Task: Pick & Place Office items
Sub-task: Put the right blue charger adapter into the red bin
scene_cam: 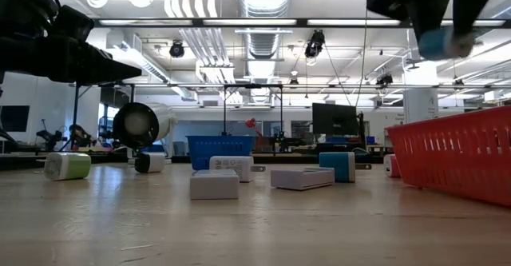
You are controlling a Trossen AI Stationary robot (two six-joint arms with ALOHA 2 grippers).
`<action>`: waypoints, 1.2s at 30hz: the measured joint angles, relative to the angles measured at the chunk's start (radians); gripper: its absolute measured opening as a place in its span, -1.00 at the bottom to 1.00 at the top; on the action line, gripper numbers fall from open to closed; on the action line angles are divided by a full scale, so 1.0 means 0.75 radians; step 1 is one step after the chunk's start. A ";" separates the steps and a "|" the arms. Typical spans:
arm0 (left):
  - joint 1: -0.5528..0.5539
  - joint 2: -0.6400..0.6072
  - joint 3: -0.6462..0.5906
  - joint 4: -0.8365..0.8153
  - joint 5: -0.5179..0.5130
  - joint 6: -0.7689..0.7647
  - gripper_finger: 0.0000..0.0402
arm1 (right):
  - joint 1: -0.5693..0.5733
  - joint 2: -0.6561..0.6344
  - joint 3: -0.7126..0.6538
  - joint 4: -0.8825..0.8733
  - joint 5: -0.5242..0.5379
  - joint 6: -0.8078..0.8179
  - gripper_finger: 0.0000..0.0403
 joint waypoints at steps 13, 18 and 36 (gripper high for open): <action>0.000 0.004 0.000 0.000 0.002 0.000 -0.95 | 0.016 0.297 0.001 0.046 -0.153 -0.114 -0.26; -0.001 0.005 -0.001 0.000 0.002 0.000 -0.96 | 0.016 0.348 -0.002 0.060 -0.179 -0.158 -0.26; 0.000 0.010 -0.001 0.001 0.001 0.000 -0.95 | 0.016 0.366 -0.037 0.143 -0.261 -0.195 -0.19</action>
